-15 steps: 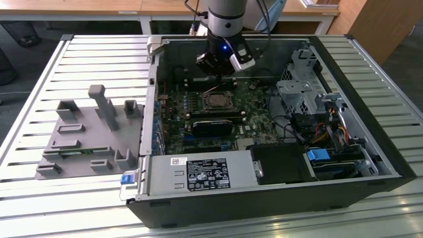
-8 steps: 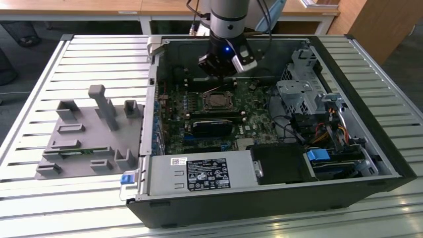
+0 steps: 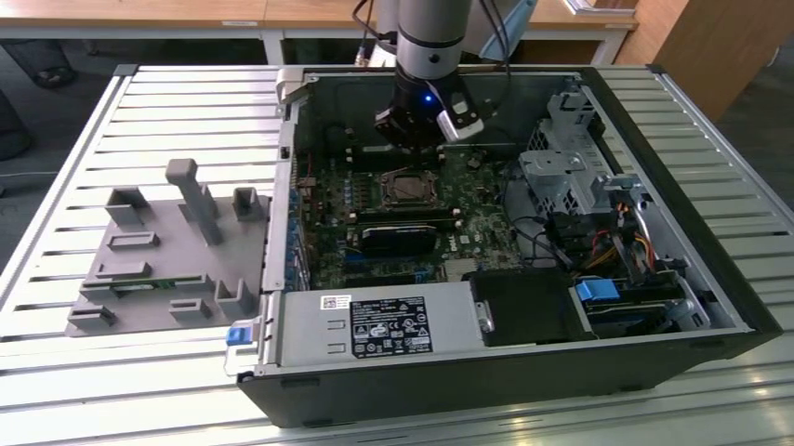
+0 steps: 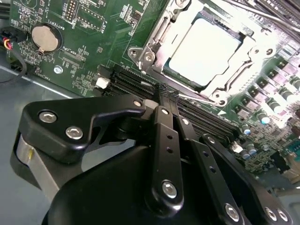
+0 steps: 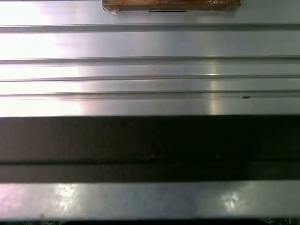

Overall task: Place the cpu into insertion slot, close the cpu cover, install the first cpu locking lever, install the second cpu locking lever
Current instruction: 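Install the first cpu locking lever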

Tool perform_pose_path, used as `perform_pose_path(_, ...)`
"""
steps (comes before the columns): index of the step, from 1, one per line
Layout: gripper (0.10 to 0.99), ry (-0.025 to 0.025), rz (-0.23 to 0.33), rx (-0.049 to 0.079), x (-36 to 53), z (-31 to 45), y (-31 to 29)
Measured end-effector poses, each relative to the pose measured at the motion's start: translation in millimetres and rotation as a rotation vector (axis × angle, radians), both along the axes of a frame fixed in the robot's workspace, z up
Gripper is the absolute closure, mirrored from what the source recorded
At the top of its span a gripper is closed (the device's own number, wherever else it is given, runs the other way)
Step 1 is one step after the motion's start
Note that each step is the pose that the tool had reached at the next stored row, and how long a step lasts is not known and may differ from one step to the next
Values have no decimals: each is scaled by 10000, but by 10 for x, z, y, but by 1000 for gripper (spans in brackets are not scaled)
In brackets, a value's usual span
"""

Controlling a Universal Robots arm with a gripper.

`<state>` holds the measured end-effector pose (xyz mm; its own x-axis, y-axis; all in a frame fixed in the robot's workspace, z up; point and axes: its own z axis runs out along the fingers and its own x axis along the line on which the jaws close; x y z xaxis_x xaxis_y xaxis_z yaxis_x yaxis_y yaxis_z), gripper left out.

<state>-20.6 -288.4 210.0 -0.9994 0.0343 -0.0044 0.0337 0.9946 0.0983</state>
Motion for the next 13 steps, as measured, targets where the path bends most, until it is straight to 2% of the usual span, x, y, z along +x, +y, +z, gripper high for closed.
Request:
perform_pose_path(8,980,-1,-1,-22,13,-67,0)
perform_pose_path(13,980,0,0,-159,15,-93,2)
